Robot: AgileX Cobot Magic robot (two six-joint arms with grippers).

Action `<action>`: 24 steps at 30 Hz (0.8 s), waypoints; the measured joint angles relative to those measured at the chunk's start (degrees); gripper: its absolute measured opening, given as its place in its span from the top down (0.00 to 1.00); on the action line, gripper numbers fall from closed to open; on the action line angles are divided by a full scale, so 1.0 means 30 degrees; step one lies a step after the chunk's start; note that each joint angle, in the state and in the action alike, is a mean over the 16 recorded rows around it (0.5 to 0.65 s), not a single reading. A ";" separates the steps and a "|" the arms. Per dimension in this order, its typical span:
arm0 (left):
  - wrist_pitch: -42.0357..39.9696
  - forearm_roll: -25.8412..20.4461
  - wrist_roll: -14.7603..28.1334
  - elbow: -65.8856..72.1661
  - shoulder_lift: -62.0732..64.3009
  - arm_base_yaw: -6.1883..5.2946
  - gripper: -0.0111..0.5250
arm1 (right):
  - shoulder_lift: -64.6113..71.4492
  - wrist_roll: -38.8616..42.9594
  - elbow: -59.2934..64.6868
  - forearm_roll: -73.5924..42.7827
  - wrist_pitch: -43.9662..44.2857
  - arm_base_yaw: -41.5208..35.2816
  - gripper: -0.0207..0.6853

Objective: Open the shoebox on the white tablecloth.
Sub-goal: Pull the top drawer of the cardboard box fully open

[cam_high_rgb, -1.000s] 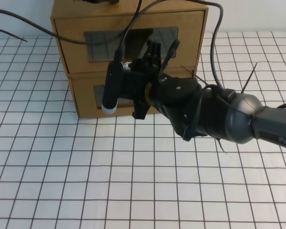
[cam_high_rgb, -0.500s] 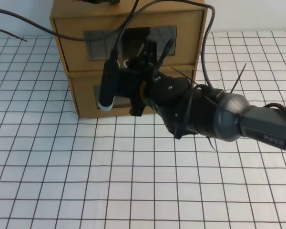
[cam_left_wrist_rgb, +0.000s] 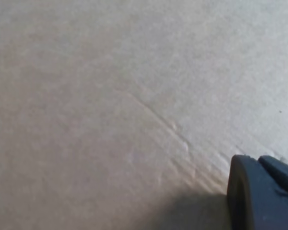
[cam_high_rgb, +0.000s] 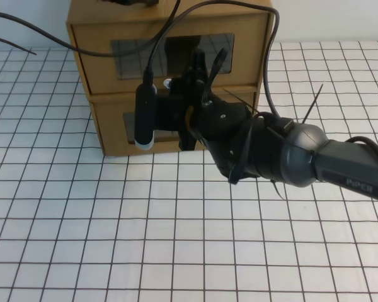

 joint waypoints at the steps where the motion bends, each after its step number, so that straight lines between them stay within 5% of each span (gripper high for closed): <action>1: 0.0014 -0.0002 0.0000 -0.0002 0.0000 0.0000 0.98 | 0.0005 -0.0108 -0.0002 0.0000 0.0067 0.0007 0.86; 24: 0.0662 -0.0319 -0.0716 -0.0031 -0.0029 0.0000 0.98 | -0.1988 -0.0742 0.2204 0.1222 0.2835 0.1696 0.97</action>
